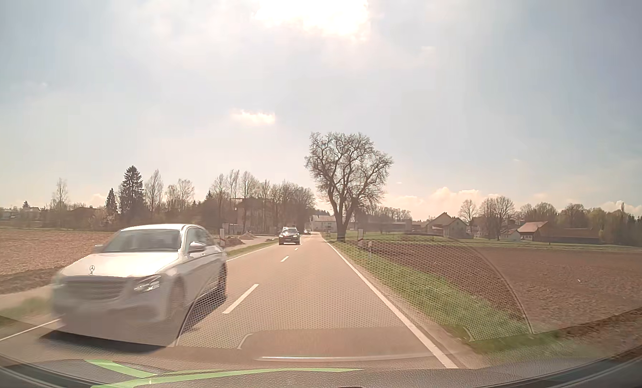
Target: Follow the waypoints while adhering to traffic rules and regulations
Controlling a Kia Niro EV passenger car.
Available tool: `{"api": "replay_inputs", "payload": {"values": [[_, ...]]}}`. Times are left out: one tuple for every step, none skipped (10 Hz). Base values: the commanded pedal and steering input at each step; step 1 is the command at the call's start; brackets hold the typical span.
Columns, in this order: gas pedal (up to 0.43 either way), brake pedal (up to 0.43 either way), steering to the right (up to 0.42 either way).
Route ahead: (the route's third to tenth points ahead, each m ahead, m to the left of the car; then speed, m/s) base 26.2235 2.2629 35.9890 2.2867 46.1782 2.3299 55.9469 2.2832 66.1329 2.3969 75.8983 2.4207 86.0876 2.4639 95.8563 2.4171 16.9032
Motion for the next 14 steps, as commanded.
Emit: {"api": "replay_inputs", "payload": {"values": [[0.0,0.024,0.0],[0.0,0.024,0.0],[0.0,0.03,0.0],[0.0,0.024,0.0],[0.0,0.024,0.0],[0.0,0.024,0.0],[0.0,0.024,0.0],[0.0,0.024,0.0],[0.0,0.024,0.0],[0.0,0.018,0.0],[0.0,0.024,0.0],[0.0,0.024,0.0],[0.0,0.018,0.0],[0.0,0.024,0.0]]}}
